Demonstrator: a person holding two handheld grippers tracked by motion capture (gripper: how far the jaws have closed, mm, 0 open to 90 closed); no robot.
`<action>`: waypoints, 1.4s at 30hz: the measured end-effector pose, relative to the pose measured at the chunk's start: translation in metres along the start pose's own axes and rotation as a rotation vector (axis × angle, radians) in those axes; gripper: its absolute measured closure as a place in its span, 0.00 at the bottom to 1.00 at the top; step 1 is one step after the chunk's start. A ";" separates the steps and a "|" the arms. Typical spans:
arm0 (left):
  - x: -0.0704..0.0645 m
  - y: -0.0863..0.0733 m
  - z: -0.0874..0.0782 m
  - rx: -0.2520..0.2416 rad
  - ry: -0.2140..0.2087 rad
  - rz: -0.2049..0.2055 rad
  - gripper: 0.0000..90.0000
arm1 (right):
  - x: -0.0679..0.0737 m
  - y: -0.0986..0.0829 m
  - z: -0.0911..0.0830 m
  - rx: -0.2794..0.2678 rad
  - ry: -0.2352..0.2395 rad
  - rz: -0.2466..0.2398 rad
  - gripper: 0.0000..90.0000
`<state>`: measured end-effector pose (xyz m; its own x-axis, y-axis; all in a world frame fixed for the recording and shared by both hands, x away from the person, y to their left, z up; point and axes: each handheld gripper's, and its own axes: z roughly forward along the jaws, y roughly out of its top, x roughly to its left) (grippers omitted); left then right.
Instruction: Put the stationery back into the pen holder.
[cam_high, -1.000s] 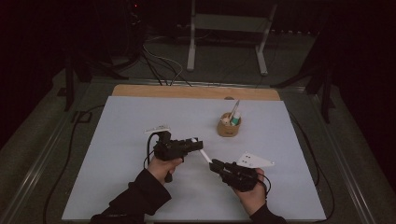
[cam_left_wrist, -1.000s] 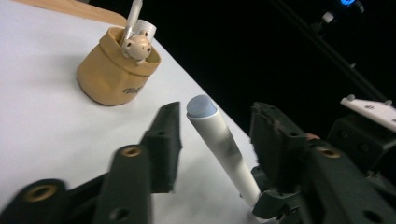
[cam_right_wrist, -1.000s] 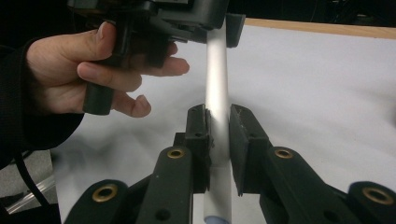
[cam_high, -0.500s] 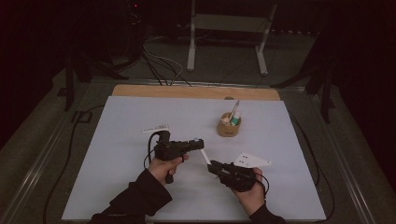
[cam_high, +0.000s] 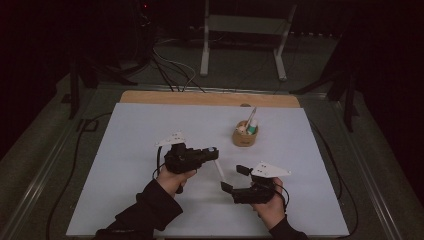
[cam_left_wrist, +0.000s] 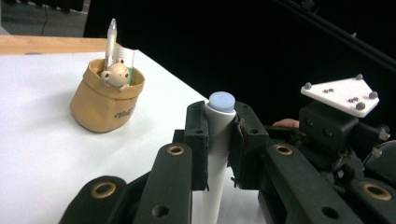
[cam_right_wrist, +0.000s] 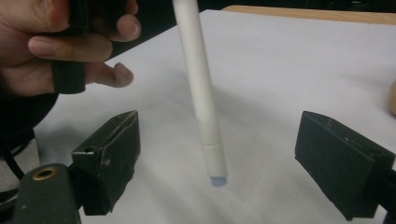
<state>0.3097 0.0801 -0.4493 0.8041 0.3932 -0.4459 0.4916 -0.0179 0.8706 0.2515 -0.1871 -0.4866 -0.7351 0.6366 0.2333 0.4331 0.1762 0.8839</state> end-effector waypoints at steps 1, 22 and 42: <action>0.000 0.000 0.000 0.003 0.003 0.006 0.89 | -0.001 0.000 -0.001 0.001 -0.006 0.000 0.15; -0.003 0.009 -0.003 0.023 0.038 0.090 0.89 | -0.010 -0.003 -0.004 0.029 -0.019 -0.015 0.02; -0.004 0.026 -0.003 0.041 0.053 0.169 0.89 | -0.017 -0.003 -0.006 0.046 -0.004 -0.072 0.01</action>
<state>0.3188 0.0811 -0.4241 0.8584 0.4291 -0.2813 0.3648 -0.1248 0.9227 0.2594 -0.2034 -0.4909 -0.7631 0.6241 0.1675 0.4024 0.2561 0.8789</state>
